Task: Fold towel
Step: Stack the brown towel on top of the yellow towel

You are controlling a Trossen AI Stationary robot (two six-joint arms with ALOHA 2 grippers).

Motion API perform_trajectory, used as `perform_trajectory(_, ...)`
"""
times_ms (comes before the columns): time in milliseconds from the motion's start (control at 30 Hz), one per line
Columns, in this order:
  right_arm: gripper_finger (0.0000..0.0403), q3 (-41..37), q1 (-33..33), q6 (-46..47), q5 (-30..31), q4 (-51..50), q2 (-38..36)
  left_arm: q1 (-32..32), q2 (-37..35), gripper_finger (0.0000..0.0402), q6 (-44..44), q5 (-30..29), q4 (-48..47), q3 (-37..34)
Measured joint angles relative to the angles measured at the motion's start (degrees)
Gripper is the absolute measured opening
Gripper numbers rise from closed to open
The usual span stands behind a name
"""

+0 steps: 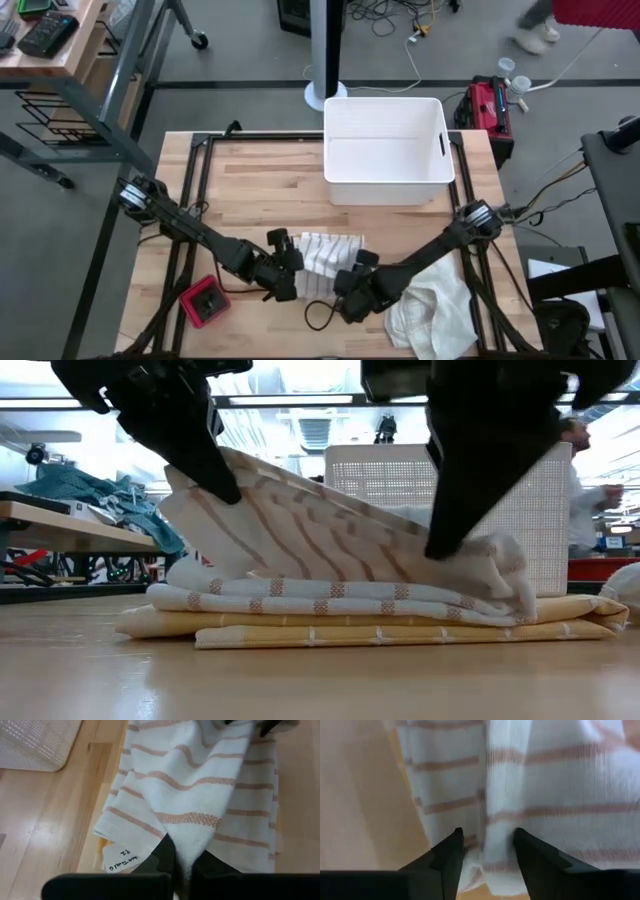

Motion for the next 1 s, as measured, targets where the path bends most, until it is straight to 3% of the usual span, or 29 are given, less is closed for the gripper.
perform_trajectory(167, 0.015, 0.0, 1.55, 8.31, 6.86, -6.6, 0.95, -1.0, 0.0, 0.0001, 0.07, -0.11, -0.2, 0.0)
perform_trajectory(367, 0.0019, 0.37, 4.03, 10.8, 11.95, -11.83, 0.33, -4.14, 0.0, 0.0, 0.2, 0.15, 0.05, 0.0)
perform_trajectory(600, 0.0007, 1.01, 6.36, 14.03, 11.96, -11.75, 0.29, -6.82, 0.0, 0.0, -0.17, 0.36, 3.76, 0.0)
perform_trajectory(733, 0.0011, 0.72, 8.35, 20.01, 14.84, -11.66, 0.29, -7.21, 0.76, 0.0, -0.83, 1.95, 6.27, 0.02)
perform_trajectory(1000, 0.0018, -0.67, 12.68, 28.7, 18.36, -11.5, 0.29, -7.16, 7.72, 0.0004, -2.05, 10.99, 13.03, 0.0)
